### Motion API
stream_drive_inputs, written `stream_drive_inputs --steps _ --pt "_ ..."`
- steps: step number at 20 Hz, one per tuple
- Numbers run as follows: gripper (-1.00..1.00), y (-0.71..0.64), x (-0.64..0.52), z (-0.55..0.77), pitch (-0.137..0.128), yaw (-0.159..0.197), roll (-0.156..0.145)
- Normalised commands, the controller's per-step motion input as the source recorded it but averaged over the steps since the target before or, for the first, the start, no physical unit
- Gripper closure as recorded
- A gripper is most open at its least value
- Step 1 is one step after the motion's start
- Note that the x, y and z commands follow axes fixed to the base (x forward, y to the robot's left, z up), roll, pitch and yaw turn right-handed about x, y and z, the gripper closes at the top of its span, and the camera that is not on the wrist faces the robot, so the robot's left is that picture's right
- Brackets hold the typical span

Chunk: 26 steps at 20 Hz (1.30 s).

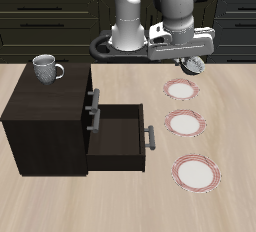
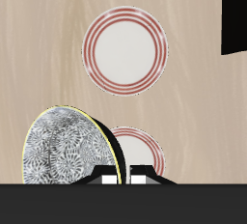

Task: Place the bowl on the nearest plate relative to the robot

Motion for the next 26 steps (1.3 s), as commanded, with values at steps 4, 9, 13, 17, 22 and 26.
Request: stream_drive_inputs --steps 4,9,13,17,22,26 --pt "1.0 0.03 -0.3 -0.15 -0.015 -0.015 0.027" --pt "1.0 -0.01 -0.15 -0.07 -0.027 0.027 0.011" --pt "1.0 0.05 -0.25 -0.25 -0.068 0.094 -0.042" --pt "1.0 -0.02 -0.15 -0.32 0.008 -0.033 -0.002" --pt "1.0 0.01 -0.29 -0.13 -0.065 0.053 -0.019" --pt "1.0 0.01 -0.24 -0.15 -0.048 0.029 -0.001"
